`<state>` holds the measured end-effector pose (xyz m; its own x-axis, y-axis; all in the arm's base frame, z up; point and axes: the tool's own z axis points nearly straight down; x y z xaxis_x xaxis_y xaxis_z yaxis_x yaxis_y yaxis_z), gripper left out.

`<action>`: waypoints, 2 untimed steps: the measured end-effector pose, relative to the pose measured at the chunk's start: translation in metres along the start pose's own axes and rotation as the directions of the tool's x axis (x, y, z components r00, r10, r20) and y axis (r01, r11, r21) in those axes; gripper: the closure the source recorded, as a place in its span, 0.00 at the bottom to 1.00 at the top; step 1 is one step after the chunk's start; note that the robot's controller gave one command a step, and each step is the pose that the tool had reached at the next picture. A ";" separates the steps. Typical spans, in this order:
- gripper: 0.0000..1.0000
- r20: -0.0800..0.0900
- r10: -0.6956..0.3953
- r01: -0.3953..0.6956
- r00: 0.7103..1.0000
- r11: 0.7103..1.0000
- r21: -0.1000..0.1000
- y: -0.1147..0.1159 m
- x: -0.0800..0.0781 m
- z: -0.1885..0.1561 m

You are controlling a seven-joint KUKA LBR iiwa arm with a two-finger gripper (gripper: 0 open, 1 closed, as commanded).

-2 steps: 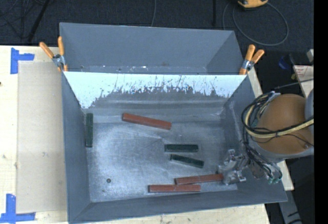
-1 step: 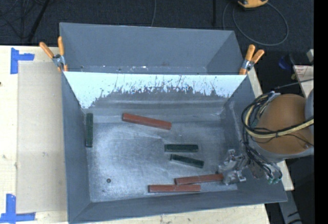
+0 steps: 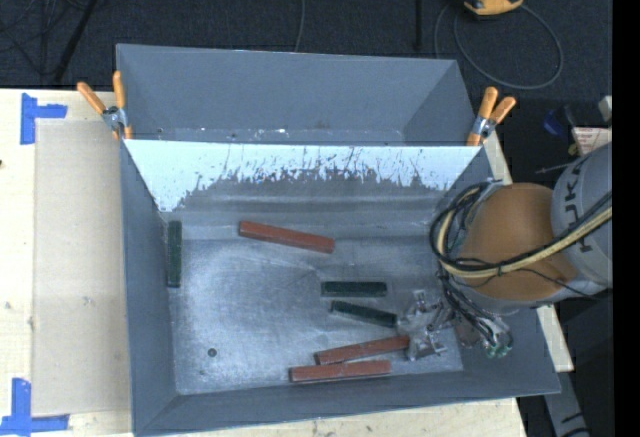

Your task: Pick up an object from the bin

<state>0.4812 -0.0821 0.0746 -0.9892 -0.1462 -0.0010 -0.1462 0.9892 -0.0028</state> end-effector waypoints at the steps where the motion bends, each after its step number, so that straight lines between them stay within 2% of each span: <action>1: 1.00 0.005 -0.004 0.004 1.000 1.000 0.003 0.031 -0.008 0.000; 2: 1.00 0.006 0.030 -0.030 1.000 1.000 -0.001 0.009 -0.037 -0.164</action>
Offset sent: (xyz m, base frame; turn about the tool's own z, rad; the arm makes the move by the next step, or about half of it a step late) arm 0.0326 0.0142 0.1622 0.0328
